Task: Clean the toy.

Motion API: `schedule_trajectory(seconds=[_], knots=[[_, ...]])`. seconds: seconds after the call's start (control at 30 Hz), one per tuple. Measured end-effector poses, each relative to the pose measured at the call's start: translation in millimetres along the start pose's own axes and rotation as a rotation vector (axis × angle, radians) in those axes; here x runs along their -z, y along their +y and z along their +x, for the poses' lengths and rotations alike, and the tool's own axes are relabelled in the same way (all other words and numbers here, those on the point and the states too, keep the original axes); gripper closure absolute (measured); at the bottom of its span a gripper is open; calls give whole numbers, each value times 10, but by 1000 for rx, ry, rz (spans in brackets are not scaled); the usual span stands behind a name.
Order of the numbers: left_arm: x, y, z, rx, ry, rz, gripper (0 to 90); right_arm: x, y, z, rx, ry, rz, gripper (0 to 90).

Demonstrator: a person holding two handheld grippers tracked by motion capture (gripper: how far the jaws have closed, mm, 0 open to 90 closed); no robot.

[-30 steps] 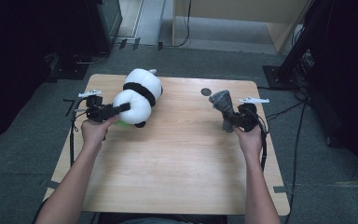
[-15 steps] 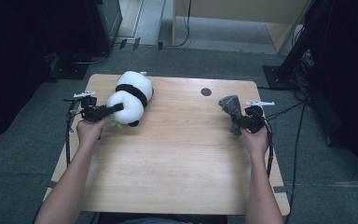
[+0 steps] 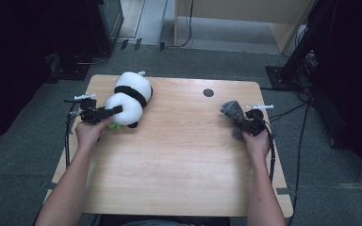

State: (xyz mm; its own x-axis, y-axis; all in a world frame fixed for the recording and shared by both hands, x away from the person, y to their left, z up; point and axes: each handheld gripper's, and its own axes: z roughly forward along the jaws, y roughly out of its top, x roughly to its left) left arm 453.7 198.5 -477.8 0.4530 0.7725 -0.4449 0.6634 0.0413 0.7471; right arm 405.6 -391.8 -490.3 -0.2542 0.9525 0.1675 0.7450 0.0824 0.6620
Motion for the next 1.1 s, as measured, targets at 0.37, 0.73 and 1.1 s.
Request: schedule_trajectory(seconds=[0.37, 0.73, 1.1], knots=[[-3, 27, -49, -18, 32, 8, 162, -44, 8, 17, 1, 59, 26, 531], [78, 120, -149, -69, 59, 40, 136, 20, 48, 72, 18, 59, 18, 416], [136, 201, -247, -132, 125, 60, 134, 132, 109, 187, 49, 67, -20, 398]])
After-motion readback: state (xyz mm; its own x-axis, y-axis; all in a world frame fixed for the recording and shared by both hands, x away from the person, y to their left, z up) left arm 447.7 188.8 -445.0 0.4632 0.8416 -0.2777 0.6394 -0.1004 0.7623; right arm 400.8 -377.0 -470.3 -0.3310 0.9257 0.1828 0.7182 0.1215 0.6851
